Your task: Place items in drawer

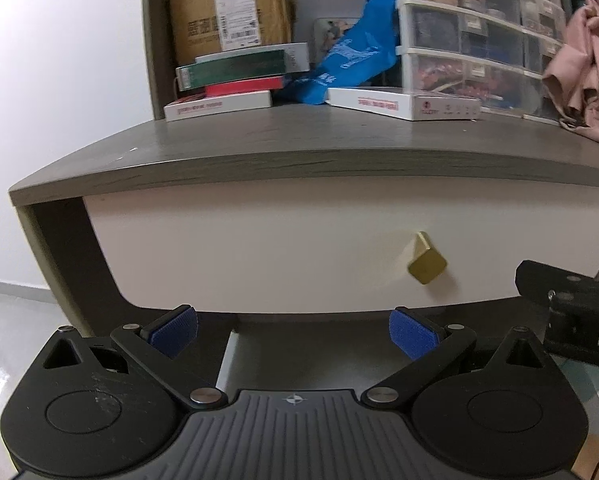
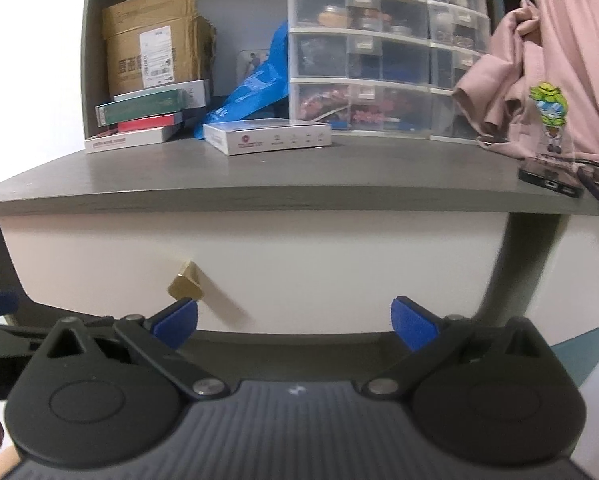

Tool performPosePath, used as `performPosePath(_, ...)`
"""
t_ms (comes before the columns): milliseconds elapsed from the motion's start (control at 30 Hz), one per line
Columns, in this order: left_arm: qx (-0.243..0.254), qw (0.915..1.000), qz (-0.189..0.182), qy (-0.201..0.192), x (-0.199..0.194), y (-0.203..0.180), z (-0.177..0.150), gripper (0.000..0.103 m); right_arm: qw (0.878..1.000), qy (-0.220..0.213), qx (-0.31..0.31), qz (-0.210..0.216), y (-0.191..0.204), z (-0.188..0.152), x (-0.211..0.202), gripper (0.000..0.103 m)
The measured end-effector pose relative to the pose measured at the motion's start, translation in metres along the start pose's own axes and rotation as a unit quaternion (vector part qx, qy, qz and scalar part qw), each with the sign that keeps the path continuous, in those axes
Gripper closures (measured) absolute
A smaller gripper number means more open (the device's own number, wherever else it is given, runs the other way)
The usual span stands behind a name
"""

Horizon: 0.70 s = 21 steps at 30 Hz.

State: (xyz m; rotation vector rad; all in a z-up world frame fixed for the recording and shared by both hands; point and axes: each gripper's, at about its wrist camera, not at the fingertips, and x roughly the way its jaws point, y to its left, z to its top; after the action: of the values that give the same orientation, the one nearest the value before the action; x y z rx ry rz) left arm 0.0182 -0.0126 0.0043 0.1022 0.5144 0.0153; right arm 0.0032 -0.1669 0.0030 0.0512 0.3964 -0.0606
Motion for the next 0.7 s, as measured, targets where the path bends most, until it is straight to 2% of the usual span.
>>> performPosePath(700,-0.013,0.9997,0.02,0.007,0.001,0.034,-0.014,0.0,0.999,0.026,-0.009,0.029,0.043,0.019,0.034,0.0)
